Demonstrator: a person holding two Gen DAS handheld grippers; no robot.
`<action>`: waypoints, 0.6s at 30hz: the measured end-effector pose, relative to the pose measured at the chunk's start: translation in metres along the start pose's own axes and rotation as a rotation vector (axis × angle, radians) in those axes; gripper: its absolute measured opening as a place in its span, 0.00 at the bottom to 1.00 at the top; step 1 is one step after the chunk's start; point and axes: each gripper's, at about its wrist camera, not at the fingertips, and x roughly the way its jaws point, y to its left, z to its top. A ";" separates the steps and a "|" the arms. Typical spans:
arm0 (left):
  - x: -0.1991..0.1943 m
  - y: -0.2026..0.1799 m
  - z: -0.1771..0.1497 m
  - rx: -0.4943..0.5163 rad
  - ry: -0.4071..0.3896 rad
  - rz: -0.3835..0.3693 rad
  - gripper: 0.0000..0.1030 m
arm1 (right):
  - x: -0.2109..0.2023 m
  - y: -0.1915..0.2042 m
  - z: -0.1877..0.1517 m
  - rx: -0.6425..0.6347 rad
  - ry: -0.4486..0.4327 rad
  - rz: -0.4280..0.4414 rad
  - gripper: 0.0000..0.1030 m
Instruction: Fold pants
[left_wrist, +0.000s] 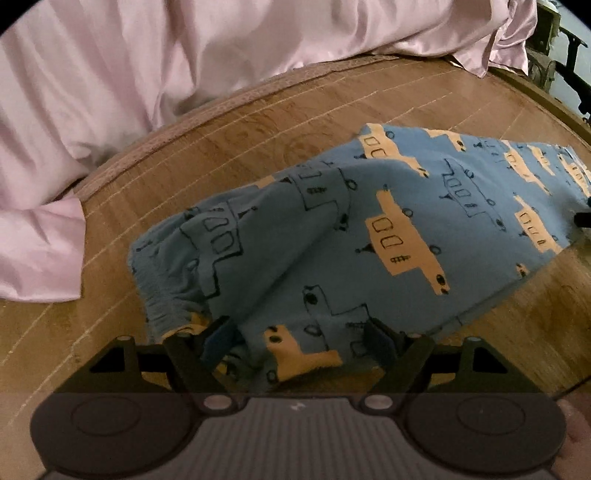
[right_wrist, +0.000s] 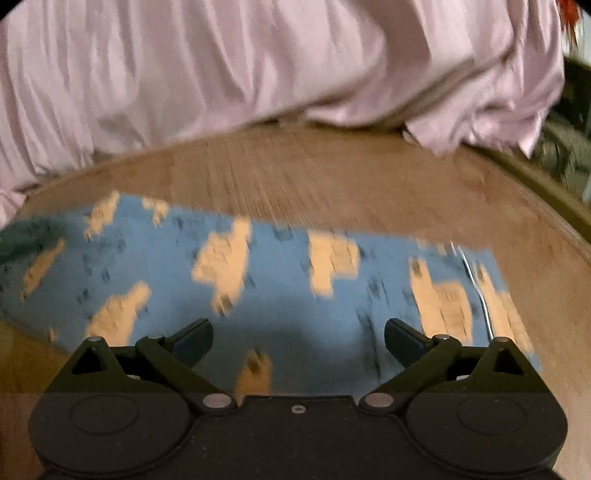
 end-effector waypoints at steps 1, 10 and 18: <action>-0.004 0.002 0.004 -0.010 -0.008 -0.009 0.80 | 0.004 0.005 0.007 -0.011 -0.022 0.015 0.99; 0.010 0.010 0.109 -0.047 -0.091 -0.080 0.86 | 0.068 0.066 0.057 -0.142 -0.087 0.149 0.99; 0.060 -0.024 0.167 0.142 -0.029 -0.113 0.86 | 0.074 0.057 0.036 -0.219 -0.090 0.163 0.99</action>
